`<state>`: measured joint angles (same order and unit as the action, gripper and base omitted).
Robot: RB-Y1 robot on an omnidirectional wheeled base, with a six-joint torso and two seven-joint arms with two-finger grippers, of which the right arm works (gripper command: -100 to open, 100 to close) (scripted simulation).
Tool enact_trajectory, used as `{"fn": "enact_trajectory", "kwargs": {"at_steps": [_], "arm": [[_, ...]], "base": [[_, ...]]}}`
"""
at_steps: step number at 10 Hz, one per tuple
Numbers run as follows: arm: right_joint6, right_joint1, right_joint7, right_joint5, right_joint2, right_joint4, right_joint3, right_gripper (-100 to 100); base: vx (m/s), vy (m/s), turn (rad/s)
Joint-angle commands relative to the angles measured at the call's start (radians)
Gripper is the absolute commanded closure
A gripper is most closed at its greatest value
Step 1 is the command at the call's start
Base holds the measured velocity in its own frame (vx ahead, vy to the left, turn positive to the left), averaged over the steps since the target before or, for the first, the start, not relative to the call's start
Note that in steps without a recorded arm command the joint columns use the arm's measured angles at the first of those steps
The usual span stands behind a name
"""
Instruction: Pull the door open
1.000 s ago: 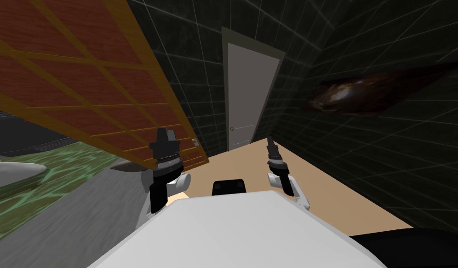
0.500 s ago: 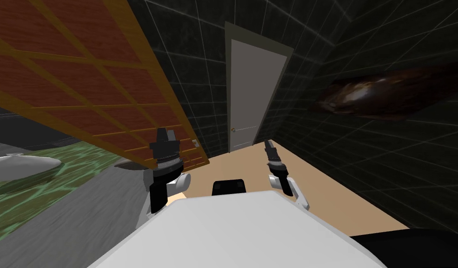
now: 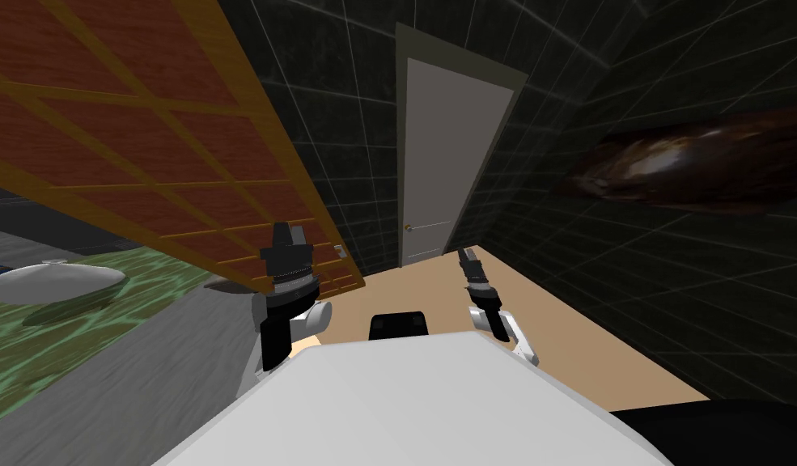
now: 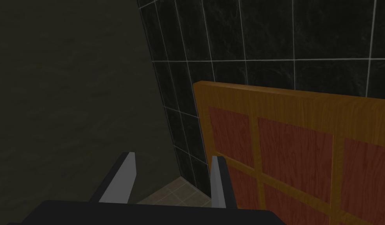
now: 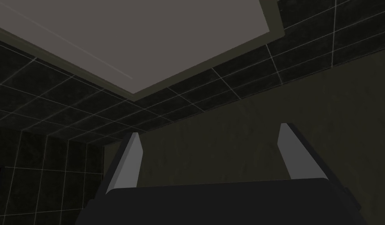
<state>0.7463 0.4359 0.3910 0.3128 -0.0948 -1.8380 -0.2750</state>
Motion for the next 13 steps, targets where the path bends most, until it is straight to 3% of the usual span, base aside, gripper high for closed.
{"fn": "enact_trajectory", "kwargs": {"at_steps": [1,9,10,11,13], "arm": [[0.019,-0.002,0.028,0.022,0.002,0.037,-0.014,-100],[0.090,-0.025,0.154,0.127,0.010,0.216,-0.087,-100],[0.090,-0.025,0.154,0.127,0.010,0.216,-0.087,-100],[0.107,-0.030,0.185,0.153,0.013,0.260,-0.104,-100],[0.125,-0.036,0.215,0.179,0.018,0.304,-0.122,-100]], "base": [[0.100,-0.024,0.068],[0.096,-0.023,0.077],[0.063,-0.011,0.019],[0.092,-0.018,0.114],[0.108,-0.030,0.083]]}}
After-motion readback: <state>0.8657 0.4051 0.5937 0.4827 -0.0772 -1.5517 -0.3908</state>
